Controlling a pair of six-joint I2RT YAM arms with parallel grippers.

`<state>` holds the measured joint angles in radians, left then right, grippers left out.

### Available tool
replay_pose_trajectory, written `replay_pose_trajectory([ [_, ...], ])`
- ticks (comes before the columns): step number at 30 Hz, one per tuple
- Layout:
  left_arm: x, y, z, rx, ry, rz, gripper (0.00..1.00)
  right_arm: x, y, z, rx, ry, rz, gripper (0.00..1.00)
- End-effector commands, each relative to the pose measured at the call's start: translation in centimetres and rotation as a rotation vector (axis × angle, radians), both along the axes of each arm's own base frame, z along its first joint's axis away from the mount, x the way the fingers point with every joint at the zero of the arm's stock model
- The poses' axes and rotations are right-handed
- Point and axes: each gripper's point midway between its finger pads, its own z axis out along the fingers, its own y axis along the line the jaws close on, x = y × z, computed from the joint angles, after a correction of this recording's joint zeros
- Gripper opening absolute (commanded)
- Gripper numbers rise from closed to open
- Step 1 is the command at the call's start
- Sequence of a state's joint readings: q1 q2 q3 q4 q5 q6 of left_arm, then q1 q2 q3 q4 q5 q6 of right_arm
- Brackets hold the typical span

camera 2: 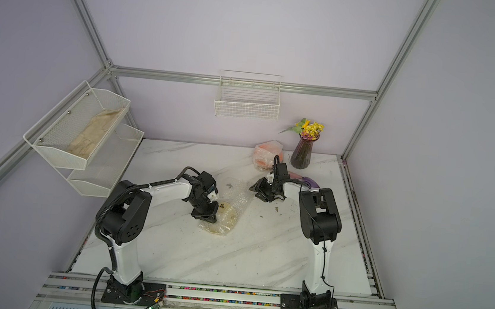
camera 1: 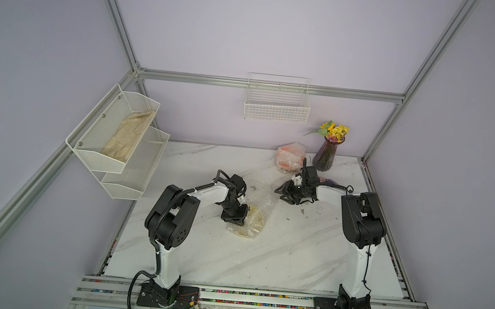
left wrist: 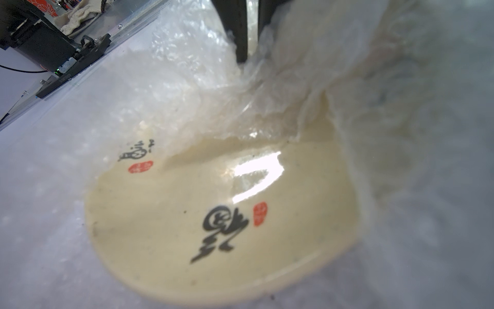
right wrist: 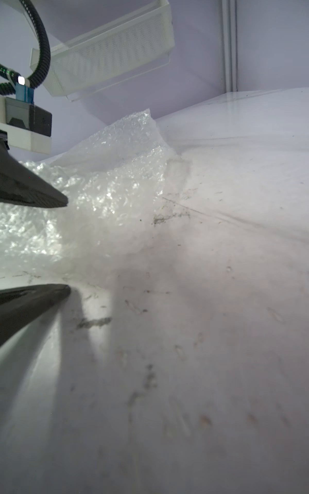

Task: Wrap dinner plates in bubble wrap
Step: Wrap the plate in the bubble wrap.

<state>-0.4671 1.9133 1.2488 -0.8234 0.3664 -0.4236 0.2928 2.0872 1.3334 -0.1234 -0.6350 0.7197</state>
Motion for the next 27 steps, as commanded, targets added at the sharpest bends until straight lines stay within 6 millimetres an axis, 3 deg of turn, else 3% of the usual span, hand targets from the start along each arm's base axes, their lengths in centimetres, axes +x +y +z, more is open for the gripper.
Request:
replay_pose_trajectory([
  [1, -3.5, 5.7, -4.8, 0.270, 0.125, -0.004, 0.12, 0.4, -0.8, -0.9, -0.070, -0.022, -0.014, 0.33],
  [6, -3.3, 5.7, -4.7, 0.269, 0.113, -0.004, 0.12, 1.3, -0.7, 0.3, -0.068, -0.062, -0.009, 0.03],
  [11, -2.4, 5.0, -4.4, 0.244, 0.089, -0.004, 0.11, -0.2, 0.2, 4.8, -0.075, -0.134, 0.025, 0.00],
  [14, -2.2, 4.9, -4.6, 0.236, 0.091, -0.001, 0.10, -3.2, 2.5, 6.8, -0.066, -0.145, 0.087, 0.00],
  [19, -2.2, 4.9, -5.1, 0.236, 0.095, 0.009, 0.08, -9.8, 8.2, 7.4, -0.040, -0.102, 0.223, 0.00],
  [24, -2.3, 4.5, -5.4, 0.186, 0.102, 0.037, 0.06, -16.1, 13.5, 5.5, 0.028, 0.001, 0.329, 0.00],
  [27, -2.3, 4.4, -5.6, 0.144, 0.111, 0.071, 0.06, -19.0, 15.0, 3.5, 0.034, 0.065, 0.376, 0.00],
])
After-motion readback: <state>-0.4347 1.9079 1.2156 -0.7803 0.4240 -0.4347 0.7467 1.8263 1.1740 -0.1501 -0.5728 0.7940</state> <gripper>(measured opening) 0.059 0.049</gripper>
